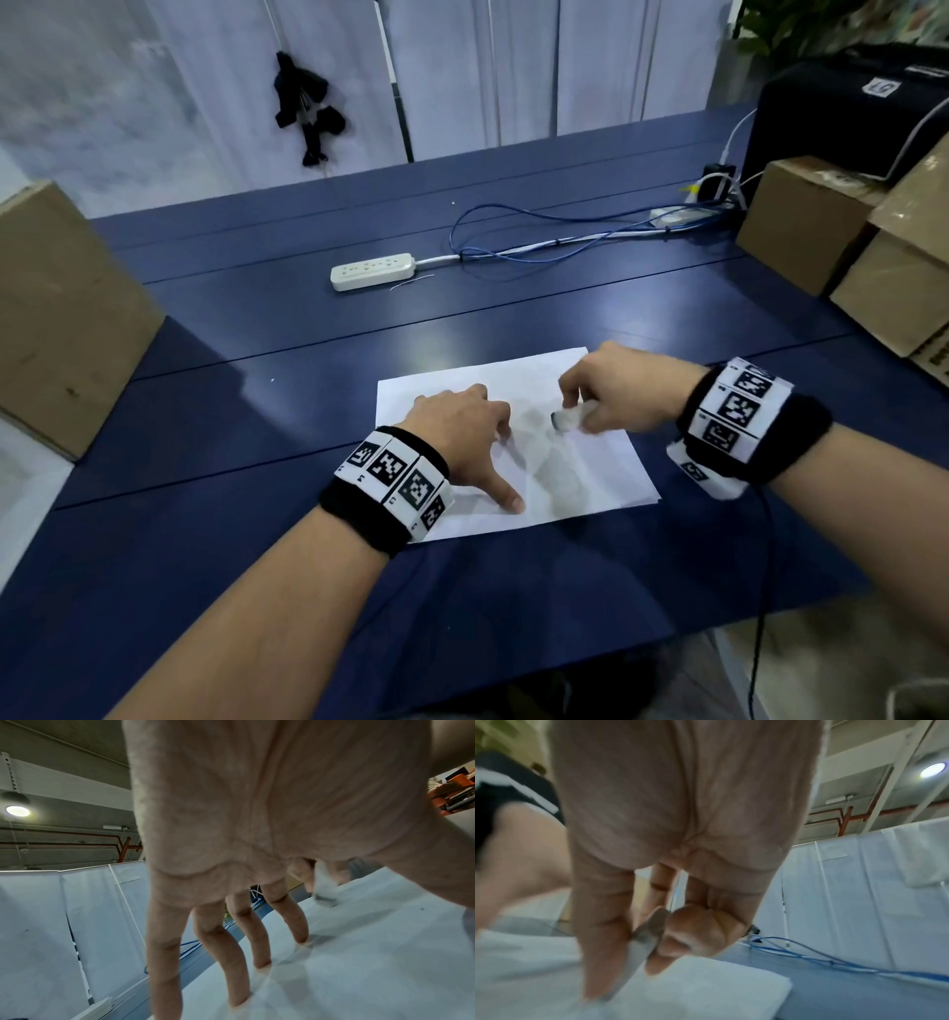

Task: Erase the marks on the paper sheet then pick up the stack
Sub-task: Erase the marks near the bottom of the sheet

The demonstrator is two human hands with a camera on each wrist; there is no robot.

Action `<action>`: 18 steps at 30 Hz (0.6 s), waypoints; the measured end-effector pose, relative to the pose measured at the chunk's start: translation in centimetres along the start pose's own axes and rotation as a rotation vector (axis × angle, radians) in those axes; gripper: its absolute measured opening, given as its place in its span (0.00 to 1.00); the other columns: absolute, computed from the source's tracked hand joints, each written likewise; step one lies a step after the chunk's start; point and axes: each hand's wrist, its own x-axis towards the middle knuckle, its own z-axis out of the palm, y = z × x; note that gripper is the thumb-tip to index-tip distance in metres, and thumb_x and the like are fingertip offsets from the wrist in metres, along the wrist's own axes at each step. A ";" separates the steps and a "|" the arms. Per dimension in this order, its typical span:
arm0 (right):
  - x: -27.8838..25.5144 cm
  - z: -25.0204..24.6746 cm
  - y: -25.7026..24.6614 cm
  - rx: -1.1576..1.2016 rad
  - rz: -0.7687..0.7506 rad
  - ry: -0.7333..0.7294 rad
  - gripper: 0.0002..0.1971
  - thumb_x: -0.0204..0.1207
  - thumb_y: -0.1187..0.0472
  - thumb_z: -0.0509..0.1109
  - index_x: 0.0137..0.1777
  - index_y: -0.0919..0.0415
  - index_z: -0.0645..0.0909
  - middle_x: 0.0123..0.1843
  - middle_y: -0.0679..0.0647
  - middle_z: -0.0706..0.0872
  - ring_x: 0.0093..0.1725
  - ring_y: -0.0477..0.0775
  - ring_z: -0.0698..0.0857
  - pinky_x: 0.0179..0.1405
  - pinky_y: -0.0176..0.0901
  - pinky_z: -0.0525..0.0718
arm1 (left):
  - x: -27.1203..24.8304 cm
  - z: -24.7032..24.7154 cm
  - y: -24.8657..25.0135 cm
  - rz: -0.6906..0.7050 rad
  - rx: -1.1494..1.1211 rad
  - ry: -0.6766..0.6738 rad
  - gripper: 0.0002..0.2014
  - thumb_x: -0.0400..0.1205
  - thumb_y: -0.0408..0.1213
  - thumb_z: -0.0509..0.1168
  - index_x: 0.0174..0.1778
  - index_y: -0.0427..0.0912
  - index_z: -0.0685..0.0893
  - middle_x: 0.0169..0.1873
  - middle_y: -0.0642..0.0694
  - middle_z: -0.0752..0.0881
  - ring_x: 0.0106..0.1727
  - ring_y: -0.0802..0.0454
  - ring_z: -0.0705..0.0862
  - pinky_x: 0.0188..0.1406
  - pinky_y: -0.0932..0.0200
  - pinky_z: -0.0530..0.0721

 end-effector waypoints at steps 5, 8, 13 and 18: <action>-1.9 0.8 -1.6 0.038 -0.135 -0.285 0.16 0.65 0.57 0.80 0.54 0.49 0.89 0.39 0.47 0.86 0.37 0.43 0.81 0.43 0.45 0.85 | 0.1 0.1 0.0 0.003 0.007 -0.012 0.45 0.56 0.74 0.77 0.66 0.57 0.78 0.58 0.53 0.76 0.56 0.47 0.81 0.54 0.49 0.78; -0.1 0.4 -0.4 -0.006 -0.047 -0.052 0.10 0.68 0.55 0.77 0.49 0.50 0.87 0.32 0.43 0.81 0.38 0.48 0.82 0.39 0.44 0.83 | 0.0 0.0 0.0 0.004 0.007 -0.010 0.43 0.57 0.73 0.78 0.65 0.57 0.79 0.58 0.53 0.76 0.56 0.47 0.81 0.53 0.50 0.76; -0.5 0.4 -0.1 -0.002 -0.042 -0.085 0.08 0.68 0.57 0.76 0.47 0.51 0.85 0.34 0.45 0.83 0.39 0.50 0.82 0.37 0.43 0.81 | 0.0 0.1 0.0 -0.001 0.010 -0.001 0.44 0.56 0.74 0.77 0.65 0.57 0.79 0.58 0.52 0.76 0.57 0.46 0.81 0.55 0.48 0.77; -1.2 0.6 -0.9 0.034 -0.110 -0.292 0.14 0.64 0.59 0.81 0.50 0.50 0.89 0.37 0.46 0.85 0.37 0.45 0.81 0.43 0.45 0.84 | 0.2 0.0 0.1 0.004 0.013 -0.015 0.45 0.56 0.74 0.77 0.66 0.57 0.78 0.58 0.53 0.76 0.56 0.47 0.81 0.52 0.49 0.75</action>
